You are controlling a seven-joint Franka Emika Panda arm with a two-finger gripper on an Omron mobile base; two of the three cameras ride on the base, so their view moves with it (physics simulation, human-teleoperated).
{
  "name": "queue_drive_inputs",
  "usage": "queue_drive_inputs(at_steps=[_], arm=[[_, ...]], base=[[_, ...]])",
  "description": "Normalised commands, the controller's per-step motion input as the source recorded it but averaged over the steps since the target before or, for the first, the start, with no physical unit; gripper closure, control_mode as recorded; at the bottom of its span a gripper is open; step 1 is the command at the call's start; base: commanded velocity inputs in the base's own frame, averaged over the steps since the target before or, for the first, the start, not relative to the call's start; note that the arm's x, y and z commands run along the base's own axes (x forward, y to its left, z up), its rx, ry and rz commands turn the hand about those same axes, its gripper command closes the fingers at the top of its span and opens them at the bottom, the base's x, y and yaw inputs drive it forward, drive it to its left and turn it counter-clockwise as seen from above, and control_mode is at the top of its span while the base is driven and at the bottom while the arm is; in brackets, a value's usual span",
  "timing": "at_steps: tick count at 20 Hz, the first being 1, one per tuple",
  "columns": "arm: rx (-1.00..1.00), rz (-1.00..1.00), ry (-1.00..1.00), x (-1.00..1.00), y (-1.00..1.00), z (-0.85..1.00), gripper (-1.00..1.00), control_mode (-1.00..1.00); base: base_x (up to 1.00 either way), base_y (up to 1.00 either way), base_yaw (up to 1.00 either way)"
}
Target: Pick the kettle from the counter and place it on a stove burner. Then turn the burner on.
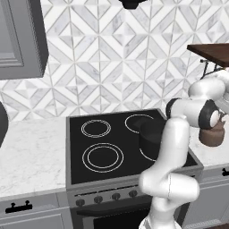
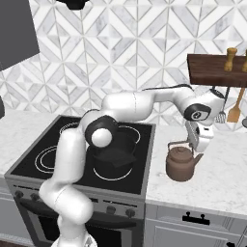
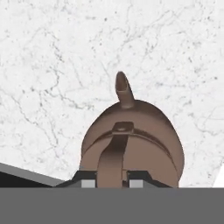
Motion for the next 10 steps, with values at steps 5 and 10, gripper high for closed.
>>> queue_drive_inputs(at_steps=[5, 10], arm=[[0.0, 0.0, -0.09, -0.28, 0.53, 0.58, 1.0, -1.0], [0.01, 0.0, -0.19, -0.56, 1.0, 0.59, 1.0, -1.0]], base=[[0.0, 0.0, 0.0], [0.0, 0.0, 0.0]])
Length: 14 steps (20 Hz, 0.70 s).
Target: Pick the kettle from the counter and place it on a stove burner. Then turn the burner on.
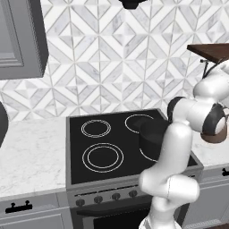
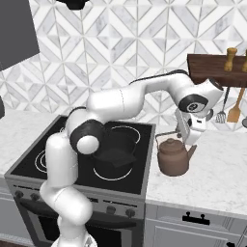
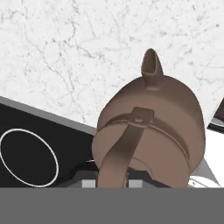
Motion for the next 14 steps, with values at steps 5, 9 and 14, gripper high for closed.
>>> queue_drive_inputs(at_steps=[5, 9, 14], arm=[[0.02, 0.0, -0.17, -0.64, 1.0, 0.39, 1.0, -1.0], [0.0, 0.0, -0.25, -0.24, 1.0, 0.61, 1.0, -1.0], [-0.01, 0.0, -0.33, 0.02, 1.0, 0.86, 1.0, -1.0]], base=[[0.0, 0.0, 0.0], [0.0, 0.0, 0.0], [0.0, 0.0, 0.0]])
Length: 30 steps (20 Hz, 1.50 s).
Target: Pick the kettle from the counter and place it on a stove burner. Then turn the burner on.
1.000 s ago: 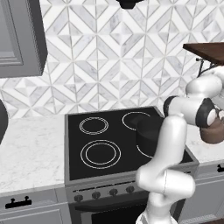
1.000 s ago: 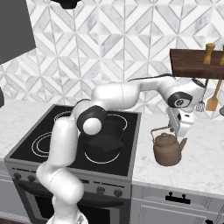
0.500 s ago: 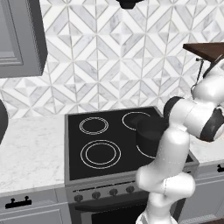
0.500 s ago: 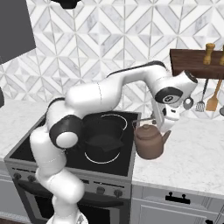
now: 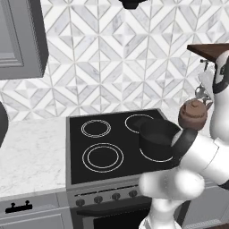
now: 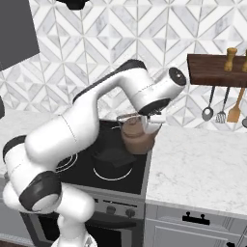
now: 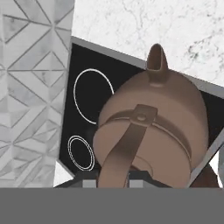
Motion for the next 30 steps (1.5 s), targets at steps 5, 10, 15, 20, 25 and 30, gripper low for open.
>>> queue_drive_inputs(at_steps=[5, 10, 15, 20, 25, 30], arm=[[-0.07, -0.03, -0.32, 0.18, 1.0, 1.0, 1.0, -1.0], [0.01, 0.0, -0.04, 0.02, 1.0, 0.22, 1.0, -1.0], [0.02, 0.0, 0.0, 0.0, 1.0, 0.0, 1.0, -1.0], [0.02, 0.0, 0.0, 0.0, 1.0, 0.0, 1.0, -1.0], [0.05, 0.01, 0.13, 0.0, 1.0, 0.0, 1.0, -1.0], [0.2, 0.01, 0.31, 0.0, 1.0, -0.1, 1.0, -1.0]], base=[[0.0, 0.0, 0.0], [0.0, 0.0, 0.0], [0.0, 0.0, 0.0], [0.0, 0.0, 0.0], [0.0, 0.0, 0.0], [0.0, 0.0, 0.0]])
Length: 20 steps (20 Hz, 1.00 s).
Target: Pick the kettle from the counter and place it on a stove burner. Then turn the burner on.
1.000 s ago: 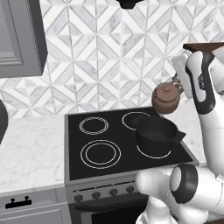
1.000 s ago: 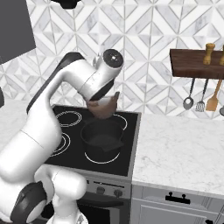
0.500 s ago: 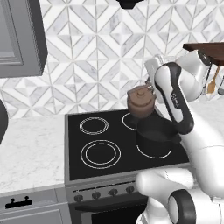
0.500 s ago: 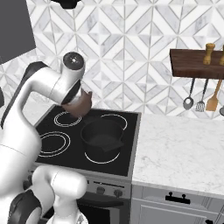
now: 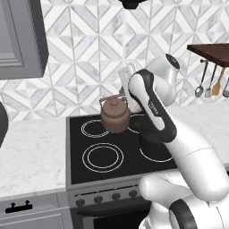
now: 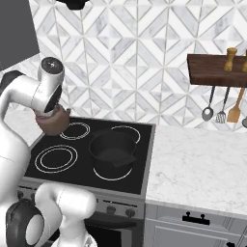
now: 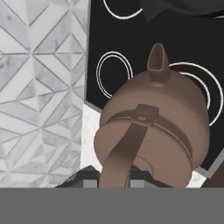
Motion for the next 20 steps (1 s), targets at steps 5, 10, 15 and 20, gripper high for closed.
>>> queue_drive_inputs(at_steps=[5, 10, 15, 20], arm=[[0.22, 0.04, 0.46, 0.27, 0.47, -0.73, 1.0, -1.0], [0.05, 0.02, 0.16, 0.06, 0.04, -0.44, 1.0, -1.0], [-0.16, 0.02, 0.03, 0.17, 0.01, -0.56, 1.0, -1.0], [-0.08, 0.0, 0.17, 0.1, 0.01, -0.92, 1.0, -1.0]], base=[[0.0, 0.0, 0.0], [0.0, 0.0, 0.0], [0.0, 0.0, 0.0], [0.0, 0.0, 0.0]])
